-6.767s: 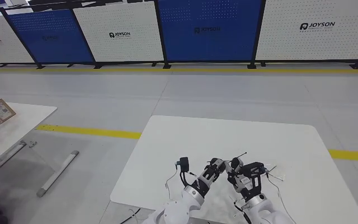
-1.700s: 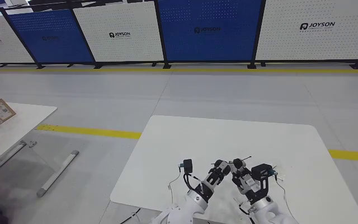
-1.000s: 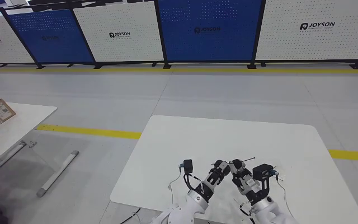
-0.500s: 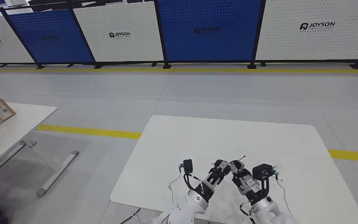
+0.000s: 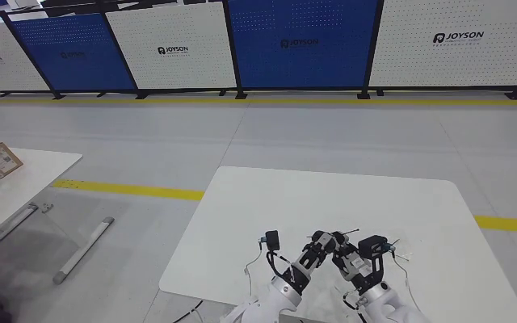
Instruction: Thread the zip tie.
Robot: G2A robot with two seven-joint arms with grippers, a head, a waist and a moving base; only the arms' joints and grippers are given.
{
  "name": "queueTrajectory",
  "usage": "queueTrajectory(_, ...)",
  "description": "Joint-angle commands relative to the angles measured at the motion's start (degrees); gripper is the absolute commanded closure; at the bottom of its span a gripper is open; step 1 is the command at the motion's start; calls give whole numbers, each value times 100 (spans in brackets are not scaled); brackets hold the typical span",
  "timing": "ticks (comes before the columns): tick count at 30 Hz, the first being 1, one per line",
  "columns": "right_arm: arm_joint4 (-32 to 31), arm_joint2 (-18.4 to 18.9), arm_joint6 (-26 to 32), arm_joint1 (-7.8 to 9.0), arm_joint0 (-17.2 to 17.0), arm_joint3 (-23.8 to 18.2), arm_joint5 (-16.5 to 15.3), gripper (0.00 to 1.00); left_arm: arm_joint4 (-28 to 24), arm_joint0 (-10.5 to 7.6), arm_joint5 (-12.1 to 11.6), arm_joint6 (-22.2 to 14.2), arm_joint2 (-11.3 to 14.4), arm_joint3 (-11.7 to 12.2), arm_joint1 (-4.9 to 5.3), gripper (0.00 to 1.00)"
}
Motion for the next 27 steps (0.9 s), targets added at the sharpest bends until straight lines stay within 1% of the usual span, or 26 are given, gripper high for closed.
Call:
queueTrajectory(1, -18, -4, 6, 1, -1, 3, 10, 100, -24, 19, -51, -2, -10, -39, 2, 100)
queueTrajectory(8, -104, -18, 44, 9, -3, 13, 17, 100, -89, 143, -202, -24, -94, -319, 25, 100)
queueTrajectory(10, -104, -24, 51, 9, 9, 24, 17, 100, -66, 211, -241, -43, -114, -415, 38, 100)
queueTrajectory(14, -94, -45, 69, 6, 44, 44, 14, 100, -10, 321, -299, -80, -138, -533, 59, 100)
queueTrajectory(23, -105, -88, 85, 0, 102, 96, 36, 100, -3, 396, -377, -107, -157, -622, 78, 100)
queueTrajectory(25, -40, -110, 97, -2, 119, 108, -41, 100, 45, 405, -364, -105, -163, -618, 83, 100)
queueTrajectory(26, 3, -97, 53, -4, 120, 106, -46, 57, 58, 396, -324, -85, -167, -595, 82, 100)
queueTrajectory(27, 63, -76, -24, -5, 100, 82, -44, 0, 46, 360, -264, -41, -178, -553, 77, 100)
